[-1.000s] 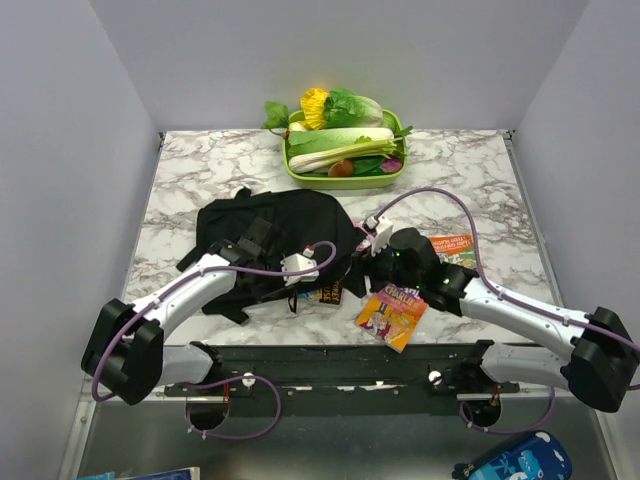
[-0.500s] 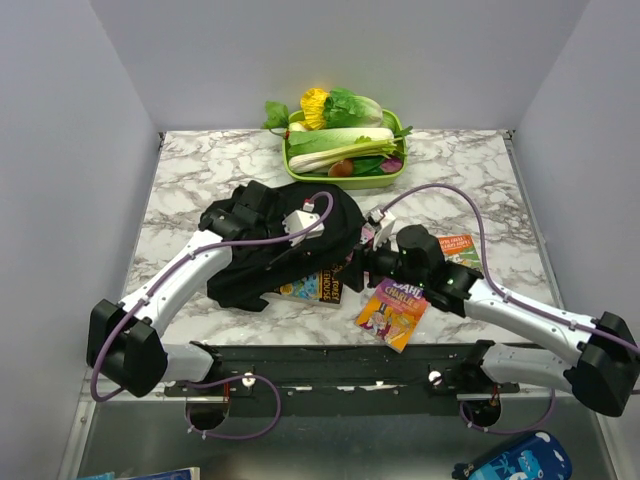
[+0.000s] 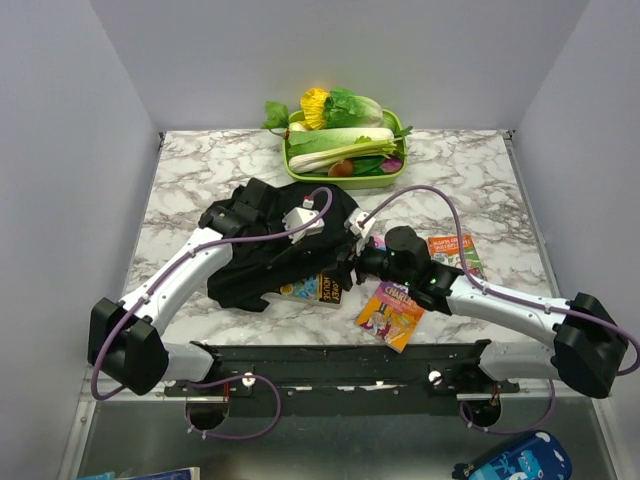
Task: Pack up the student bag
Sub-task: Unzip the student bag at the center of the board.
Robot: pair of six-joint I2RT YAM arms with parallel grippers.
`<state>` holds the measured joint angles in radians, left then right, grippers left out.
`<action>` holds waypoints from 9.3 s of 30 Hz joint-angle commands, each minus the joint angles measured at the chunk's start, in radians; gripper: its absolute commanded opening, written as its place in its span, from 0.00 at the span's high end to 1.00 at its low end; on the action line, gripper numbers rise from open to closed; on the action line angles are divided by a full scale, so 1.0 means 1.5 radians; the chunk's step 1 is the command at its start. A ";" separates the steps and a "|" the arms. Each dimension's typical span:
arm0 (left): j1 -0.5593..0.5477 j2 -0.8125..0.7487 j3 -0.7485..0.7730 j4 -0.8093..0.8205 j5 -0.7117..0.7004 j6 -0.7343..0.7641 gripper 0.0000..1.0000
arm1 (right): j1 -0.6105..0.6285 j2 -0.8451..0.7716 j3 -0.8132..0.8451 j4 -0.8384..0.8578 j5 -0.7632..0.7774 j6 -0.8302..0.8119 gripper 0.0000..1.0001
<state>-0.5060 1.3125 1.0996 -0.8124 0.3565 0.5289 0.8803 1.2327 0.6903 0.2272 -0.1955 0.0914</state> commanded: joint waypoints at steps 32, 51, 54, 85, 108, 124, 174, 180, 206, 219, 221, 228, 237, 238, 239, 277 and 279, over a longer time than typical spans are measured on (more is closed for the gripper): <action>0.003 0.013 0.025 -0.016 0.009 -0.035 1.00 | 0.011 0.151 0.043 0.247 -0.085 -0.240 0.42; 0.008 0.008 0.019 -0.015 -0.002 -0.038 1.00 | 0.010 0.185 0.080 0.187 -0.120 -0.223 0.60; 0.009 0.006 0.017 -0.016 -0.003 -0.038 1.00 | 0.010 0.187 0.081 0.192 -0.111 -0.215 0.69; 0.015 -0.077 -0.027 -0.099 -0.078 0.063 1.00 | -0.019 0.123 0.052 0.169 0.379 -0.159 0.99; 0.175 -0.098 0.130 -0.165 0.163 0.008 0.64 | -0.004 0.029 0.017 0.161 0.097 -0.065 0.99; -0.003 0.005 0.042 0.047 0.150 -0.069 0.01 | 0.004 -0.009 -0.050 0.179 0.045 0.041 0.99; -0.259 -0.037 0.029 -0.179 0.042 0.134 1.00 | -0.136 0.234 0.186 0.049 0.171 0.089 0.99; -0.298 -0.053 0.052 -0.259 0.010 0.178 1.00 | -0.162 0.346 0.290 0.018 0.207 0.073 0.99; -0.051 -0.071 0.131 -0.188 0.097 0.006 0.01 | -0.100 0.146 0.078 0.110 0.172 0.167 0.99; -0.150 0.105 0.155 0.109 -0.105 -0.370 0.01 | -0.110 0.145 0.122 0.099 0.191 0.153 0.99; -0.151 0.131 0.163 0.119 -0.113 -0.391 0.01 | -0.115 0.143 0.113 0.100 0.186 0.157 0.99; -0.152 0.198 0.170 0.131 -0.132 -0.445 0.01 | -0.136 0.129 0.090 0.107 0.164 0.173 0.99; -0.167 0.208 0.094 0.171 -0.068 -0.407 0.17 | -0.164 0.146 0.086 0.114 0.142 0.190 0.99; -0.174 0.203 0.072 0.173 -0.064 -0.398 0.22 | -0.171 0.150 0.089 0.115 0.139 0.191 0.99; -0.176 0.198 0.061 0.175 -0.063 -0.383 0.36 | -0.174 0.152 0.089 0.115 0.134 0.194 0.99; -0.153 0.105 0.089 -0.071 0.147 -0.132 0.42 | -0.206 0.242 0.165 0.096 0.036 0.190 0.48; -0.134 0.117 0.106 -0.082 0.161 -0.128 0.11 | -0.206 0.220 0.153 0.090 0.030 0.191 0.43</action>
<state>-0.7715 1.4700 1.2110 -0.8768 0.4744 0.3614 0.5766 1.6352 0.9699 0.3393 -0.1493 0.3744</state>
